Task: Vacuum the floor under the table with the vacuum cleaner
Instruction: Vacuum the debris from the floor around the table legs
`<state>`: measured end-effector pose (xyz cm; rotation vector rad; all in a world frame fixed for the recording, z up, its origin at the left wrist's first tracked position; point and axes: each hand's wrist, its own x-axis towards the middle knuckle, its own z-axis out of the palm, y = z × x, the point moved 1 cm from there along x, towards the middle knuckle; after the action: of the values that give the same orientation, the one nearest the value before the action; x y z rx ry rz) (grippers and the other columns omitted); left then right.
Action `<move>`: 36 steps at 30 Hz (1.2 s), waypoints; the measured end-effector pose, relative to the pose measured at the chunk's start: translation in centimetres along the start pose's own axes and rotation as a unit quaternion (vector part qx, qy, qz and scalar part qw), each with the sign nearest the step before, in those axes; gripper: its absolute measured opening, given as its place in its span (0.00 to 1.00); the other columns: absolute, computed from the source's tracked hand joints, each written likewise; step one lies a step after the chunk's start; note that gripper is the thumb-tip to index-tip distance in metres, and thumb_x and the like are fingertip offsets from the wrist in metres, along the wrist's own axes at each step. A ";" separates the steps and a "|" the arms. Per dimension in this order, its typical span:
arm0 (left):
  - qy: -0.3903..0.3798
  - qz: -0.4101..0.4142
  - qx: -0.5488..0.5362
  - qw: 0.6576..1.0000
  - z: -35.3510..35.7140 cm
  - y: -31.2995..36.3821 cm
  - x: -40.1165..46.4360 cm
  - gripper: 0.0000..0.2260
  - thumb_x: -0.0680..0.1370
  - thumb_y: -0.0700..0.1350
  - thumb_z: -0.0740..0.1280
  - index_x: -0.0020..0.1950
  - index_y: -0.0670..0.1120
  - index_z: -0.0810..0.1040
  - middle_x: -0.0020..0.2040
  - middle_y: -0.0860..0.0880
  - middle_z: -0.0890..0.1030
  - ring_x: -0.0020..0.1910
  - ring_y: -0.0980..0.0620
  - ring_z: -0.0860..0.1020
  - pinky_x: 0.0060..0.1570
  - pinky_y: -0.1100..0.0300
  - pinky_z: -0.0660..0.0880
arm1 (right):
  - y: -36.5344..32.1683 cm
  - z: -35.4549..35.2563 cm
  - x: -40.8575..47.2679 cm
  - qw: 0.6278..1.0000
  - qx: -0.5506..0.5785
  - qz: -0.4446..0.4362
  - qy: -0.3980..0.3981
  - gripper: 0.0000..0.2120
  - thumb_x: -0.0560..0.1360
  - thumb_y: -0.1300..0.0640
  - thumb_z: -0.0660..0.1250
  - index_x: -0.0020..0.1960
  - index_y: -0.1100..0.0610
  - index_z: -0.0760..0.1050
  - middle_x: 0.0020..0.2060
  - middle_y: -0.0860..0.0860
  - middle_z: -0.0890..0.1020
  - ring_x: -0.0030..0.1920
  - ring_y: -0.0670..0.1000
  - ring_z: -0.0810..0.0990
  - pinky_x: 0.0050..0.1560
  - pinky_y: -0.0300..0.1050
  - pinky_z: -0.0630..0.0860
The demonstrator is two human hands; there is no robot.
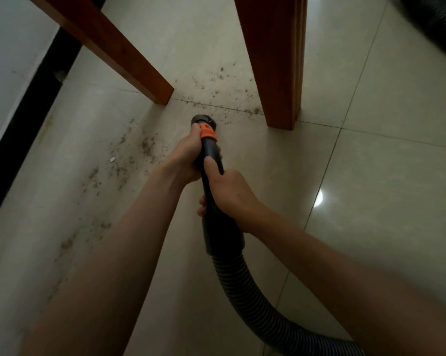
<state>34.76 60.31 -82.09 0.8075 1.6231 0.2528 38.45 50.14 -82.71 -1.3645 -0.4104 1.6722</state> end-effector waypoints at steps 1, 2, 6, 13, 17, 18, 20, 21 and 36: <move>-0.001 0.004 -0.004 1.000 0.2 0.2 0.1 0.26 0.81 0.59 0.50 0.50 0.37 0.72 0.38 0.44 0.76 0.34 0.50 0.75 0.31 0.59 0.74 | -0.1 -0.1 0.3 1.000 0.001 -0.002 0.000 0.23 0.81 0.43 0.53 0.54 0.64 0.71 0.31 0.55 0.78 0.27 0.51 0.78 0.29 0.40 0.77; 0.001 0.008 -0.006 1.000 0.2 0.2 0.3 0.25 0.81 0.59 0.50 0.49 0.37 0.72 0.38 0.43 0.76 0.34 0.50 0.75 0.32 0.58 0.74 | -0.1 -0.2 0.4 1.000 0.003 -0.002 -0.003 0.23 0.81 0.43 0.53 0.54 0.65 0.71 0.31 0.55 0.78 0.26 0.51 0.78 0.28 0.39 0.77; 0.024 0.011 -0.039 0.999 -0.7 -0.9 1.2 0.27 0.81 0.60 0.52 0.60 0.36 0.71 0.44 0.42 0.77 0.38 0.48 0.76 0.35 0.55 0.75 | 0.3 -0.6 0.5 0.998 0.030 0.023 -0.051 0.22 0.81 0.45 0.55 0.54 0.65 0.70 0.30 0.56 0.77 0.25 0.51 0.78 0.26 0.38 0.77; 0.092 0.018 -0.130 0.987 -2.9 -4.4 1.7 0.27 0.81 0.57 0.53 0.71 0.37 0.63 0.48 0.42 0.76 0.38 0.49 0.75 0.32 0.57 0.72 | 1.2 -0.5 0.3 0.981 0.052 0.109 -0.152 0.20 0.81 0.44 0.54 0.47 0.62 0.68 0.28 0.55 0.75 0.24 0.51 0.76 0.30 0.42 0.78; 0.091 0.008 -0.135 0.987 -3.3 -3.8 2.0 0.28 0.81 0.58 0.54 0.72 0.38 0.63 0.63 0.40 0.75 0.57 0.45 0.77 0.37 0.57 0.74 | 1.2 0.2 0.7 0.988 0.039 0.084 -0.127 0.21 0.81 0.44 0.55 0.50 0.64 0.69 0.29 0.55 0.76 0.25 0.51 0.77 0.31 0.43 0.78; 0.085 0.013 -0.127 0.988 -3.2 -3.4 2.1 0.28 0.81 0.58 0.54 0.71 0.38 0.64 0.64 0.40 0.74 0.58 0.45 0.77 0.39 0.56 0.74 | 1.2 0.3 1.0 0.990 0.041 0.070 -0.111 0.21 0.81 0.44 0.55 0.51 0.64 0.70 0.29 0.55 0.76 0.26 0.52 0.77 0.31 0.43 0.78; 0.065 0.032 -0.106 0.992 -2.6 -2.5 2.0 0.26 0.80 0.58 0.55 0.69 0.38 0.67 0.60 0.41 0.76 0.49 0.46 0.78 0.37 0.57 0.74 | 1.0 0.6 1.6 0.994 0.055 0.045 -0.081 0.22 0.81 0.44 0.55 0.51 0.64 0.71 0.29 0.56 0.76 0.27 0.52 0.77 0.34 0.46 0.78; 0.058 0.041 -0.092 0.993 -2.4 -2.2 2.1 0.26 0.80 0.58 0.56 0.67 0.38 0.68 0.59 0.41 0.76 0.45 0.47 0.78 0.35 0.57 0.74 | 0.9 0.6 1.9 0.995 0.062 0.037 -0.069 0.22 0.81 0.44 0.55 0.51 0.64 0.71 0.29 0.56 0.76 0.27 0.53 0.78 0.36 0.47 0.79; 0.170 0.066 -0.149 0.972 -4.6 -5.9 0.6 0.16 0.82 0.49 0.58 0.38 0.41 0.66 0.39 0.44 0.73 0.36 0.49 0.75 0.41 0.54 0.74 | 1.4 0.9 2.1 0.958 0.068 0.176 -0.215 0.22 0.82 0.44 0.53 0.41 0.61 0.69 0.24 0.54 0.74 0.22 0.50 0.75 0.26 0.40 0.77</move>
<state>28.37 57.56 -84.90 0.6635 1.7934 0.7454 37.09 51.32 -84.64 -1.0081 -0.2994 2.2613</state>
